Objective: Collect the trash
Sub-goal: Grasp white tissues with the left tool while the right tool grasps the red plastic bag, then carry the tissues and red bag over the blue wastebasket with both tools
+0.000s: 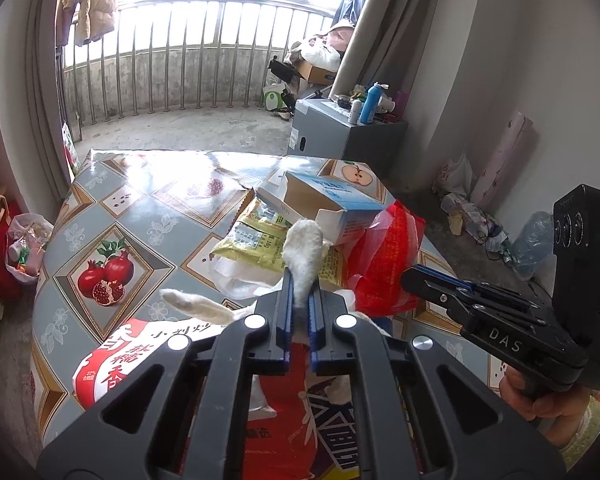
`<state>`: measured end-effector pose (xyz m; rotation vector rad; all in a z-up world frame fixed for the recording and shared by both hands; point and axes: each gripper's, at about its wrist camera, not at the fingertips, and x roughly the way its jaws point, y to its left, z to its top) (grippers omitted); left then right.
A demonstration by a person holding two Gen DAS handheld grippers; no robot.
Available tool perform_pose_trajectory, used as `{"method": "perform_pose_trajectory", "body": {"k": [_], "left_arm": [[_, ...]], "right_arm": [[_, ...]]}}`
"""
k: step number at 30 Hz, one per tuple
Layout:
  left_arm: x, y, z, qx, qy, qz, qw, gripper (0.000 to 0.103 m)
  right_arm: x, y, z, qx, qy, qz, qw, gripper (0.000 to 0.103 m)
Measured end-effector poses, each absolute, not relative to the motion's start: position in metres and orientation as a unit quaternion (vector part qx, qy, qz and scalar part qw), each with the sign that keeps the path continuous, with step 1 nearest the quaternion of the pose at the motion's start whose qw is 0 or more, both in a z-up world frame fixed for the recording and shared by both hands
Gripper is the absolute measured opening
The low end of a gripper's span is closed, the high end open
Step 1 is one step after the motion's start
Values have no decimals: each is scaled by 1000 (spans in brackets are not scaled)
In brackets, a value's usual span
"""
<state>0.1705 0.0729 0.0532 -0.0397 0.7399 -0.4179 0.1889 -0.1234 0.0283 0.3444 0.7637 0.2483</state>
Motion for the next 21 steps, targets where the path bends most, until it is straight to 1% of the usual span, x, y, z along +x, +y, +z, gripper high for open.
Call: {"method": "perform_pose_trajectory", "body": {"k": [12, 21], "left_arm": [[141, 76, 93, -18, 300, -206, 931, 4], [127, 66, 130, -28, 254, -232, 938, 4]], "right_arm": [[156, -136, 58, 167, 322, 118, 924, 4], [124, -169, 83, 175, 276, 86, 941, 3]]}}
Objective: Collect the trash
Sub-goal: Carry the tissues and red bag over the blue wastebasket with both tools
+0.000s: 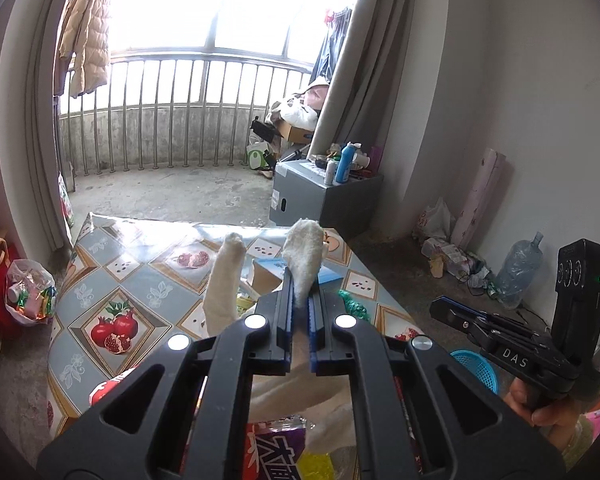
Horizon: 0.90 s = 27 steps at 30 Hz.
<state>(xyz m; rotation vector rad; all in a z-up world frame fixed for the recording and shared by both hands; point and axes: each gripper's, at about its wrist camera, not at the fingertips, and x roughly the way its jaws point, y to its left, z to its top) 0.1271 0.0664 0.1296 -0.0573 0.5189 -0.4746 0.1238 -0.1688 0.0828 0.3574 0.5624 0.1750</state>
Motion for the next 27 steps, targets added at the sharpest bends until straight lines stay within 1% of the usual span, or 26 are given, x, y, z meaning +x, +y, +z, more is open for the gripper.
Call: {"method": "perform_pose_trajectory", "body": {"k": [3, 6, 13, 14, 15, 16, 18, 23, 27], "left_arm": [[122, 59, 137, -28, 248, -241, 938, 4], [115, 48, 138, -34, 256, -265, 929, 4], [115, 18, 103, -24, 301, -294, 907, 4], [117, 12, 96, -22, 310, -296, 903, 4], [119, 7, 89, -17, 318, -296, 901, 4], [122, 3, 83, -12, 324, -295, 899, 4], [127, -5, 69, -4, 339, -295, 894, 4], [139, -26, 29, 13, 389, -295, 872, 4], [144, -37, 12, 26, 405, -295, 865, 4]], "right_arm": [[113, -187, 84, 190, 269, 69, 942, 3], [106, -204, 73, 205, 288, 54, 934, 3], [96, -230, 29, 243, 360, 31, 900, 6], [97, -231, 23, 246, 370, 31, 895, 7], [97, -232, 16, 248, 379, 31, 891, 15], [98, -232, 10, 250, 389, 31, 886, 26], [101, -233, -1, 253, 403, 28, 879, 35], [121, -228, -26, 244, 435, 23, 866, 37], [139, -228, -44, 234, 453, 14, 860, 36]]}}
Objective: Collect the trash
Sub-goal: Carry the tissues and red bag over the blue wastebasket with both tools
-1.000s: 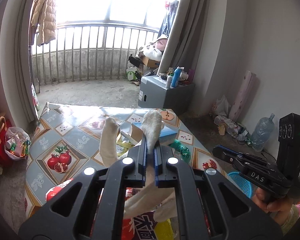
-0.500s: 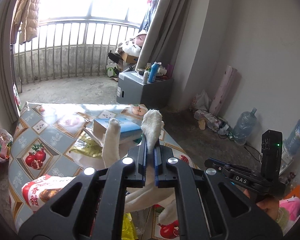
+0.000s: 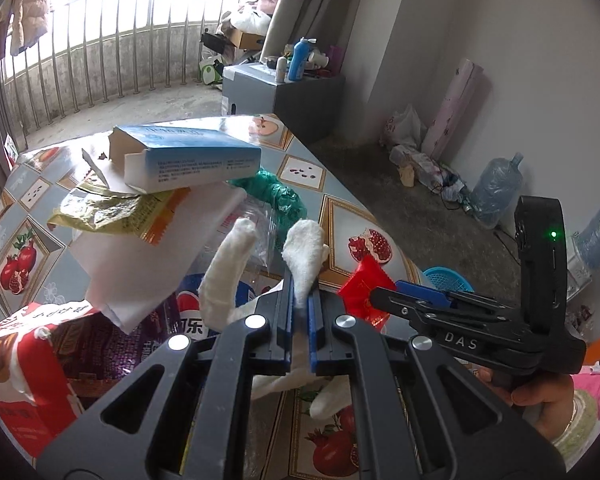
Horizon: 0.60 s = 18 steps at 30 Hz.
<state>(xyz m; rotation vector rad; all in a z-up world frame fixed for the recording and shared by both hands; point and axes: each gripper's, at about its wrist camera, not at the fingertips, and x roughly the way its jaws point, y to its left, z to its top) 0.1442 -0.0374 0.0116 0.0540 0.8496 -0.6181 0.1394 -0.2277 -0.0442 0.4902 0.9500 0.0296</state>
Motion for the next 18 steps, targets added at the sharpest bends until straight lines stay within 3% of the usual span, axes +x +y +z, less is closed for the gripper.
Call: {"method": "perform_pose_trajectory", "body": {"k": [12, 18], "left_arm": [[157, -61, -13, 54, 445, -283, 848, 4], [160, -66, -27, 63, 469, -274, 837, 4]], "right_arm": [[168, -226, -67, 266, 454, 50, 849, 35], [173, -221, -72, 271, 456, 62, 846, 11]]}}
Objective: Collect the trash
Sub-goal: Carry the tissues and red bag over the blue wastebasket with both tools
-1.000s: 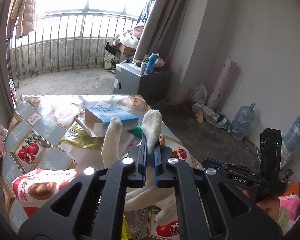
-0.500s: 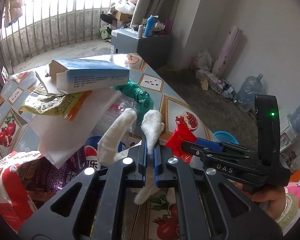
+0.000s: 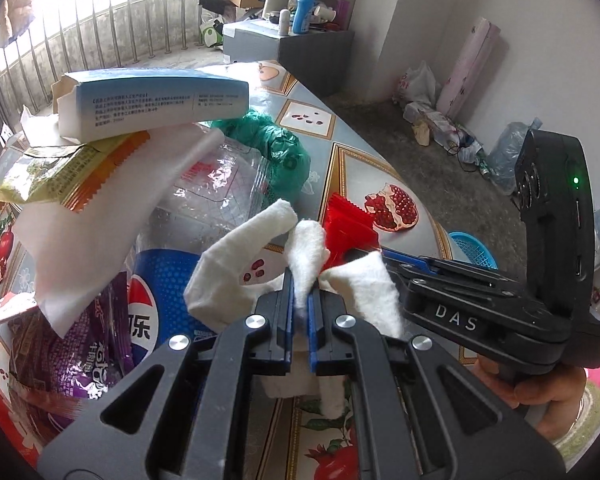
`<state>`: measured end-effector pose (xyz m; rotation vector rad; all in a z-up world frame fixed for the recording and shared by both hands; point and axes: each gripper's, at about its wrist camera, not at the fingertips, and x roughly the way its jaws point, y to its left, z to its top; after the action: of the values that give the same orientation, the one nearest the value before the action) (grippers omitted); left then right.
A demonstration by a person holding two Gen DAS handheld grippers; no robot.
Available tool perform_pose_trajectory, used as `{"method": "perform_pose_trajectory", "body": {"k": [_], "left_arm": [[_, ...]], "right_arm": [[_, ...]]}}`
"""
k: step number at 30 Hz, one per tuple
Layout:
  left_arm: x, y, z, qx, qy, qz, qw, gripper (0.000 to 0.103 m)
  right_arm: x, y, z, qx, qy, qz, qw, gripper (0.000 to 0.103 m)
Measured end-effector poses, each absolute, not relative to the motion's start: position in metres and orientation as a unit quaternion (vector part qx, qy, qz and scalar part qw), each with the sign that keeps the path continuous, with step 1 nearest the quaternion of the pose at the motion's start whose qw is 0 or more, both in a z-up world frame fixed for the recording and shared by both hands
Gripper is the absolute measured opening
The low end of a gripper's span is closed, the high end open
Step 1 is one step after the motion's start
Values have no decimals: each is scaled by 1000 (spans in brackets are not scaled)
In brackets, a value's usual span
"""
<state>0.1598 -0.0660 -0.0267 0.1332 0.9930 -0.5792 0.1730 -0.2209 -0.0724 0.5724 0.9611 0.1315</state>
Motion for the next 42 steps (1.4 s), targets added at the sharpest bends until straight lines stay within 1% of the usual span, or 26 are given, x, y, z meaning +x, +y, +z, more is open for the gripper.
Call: {"method": "perform_pose_trajectory", "body": {"k": [3, 4, 10, 15, 21, 24, 28, 31, 36, 42], "left_arm": [[159, -67, -29, 65, 472, -271, 836, 4], [159, -67, -29, 64, 474, -270, 836, 4], [156, -68, -20, 64, 467, -269, 840, 4], [150, -77, -4, 63, 454, -273, 846, 4], [144, -119, 26, 69, 428, -311, 845, 4], [141, -153, 39, 68, 419, -347, 837, 4], [137, -215, 52, 69, 409, -409, 813, 4], [139, -273, 50, 59, 430, -461, 774, 4], [140, -375, 16, 59, 479, -521, 704, 4], [122, -484, -56, 125, 509, -539, 659, 4]], "right_arm": [[172, -220, -72, 273, 450, 61, 848, 5], [171, -221, -72, 274, 448, 61, 849, 4], [157, -233, -61, 268, 427, 40, 862, 2], [135, -262, -52, 278, 406, 7, 870, 2], [89, -320, -38, 298, 364, -65, 880, 2], [61, -357, -30, 304, 338, -121, 883, 2], [24, -412, -32, 321, 311, -202, 872, 2], [-1, -449, -42, 330, 298, -261, 857, 2], [-22, -498, -81, 347, 313, -328, 821, 2], [-31, -548, -143, 369, 339, -376, 780, 2]]}}
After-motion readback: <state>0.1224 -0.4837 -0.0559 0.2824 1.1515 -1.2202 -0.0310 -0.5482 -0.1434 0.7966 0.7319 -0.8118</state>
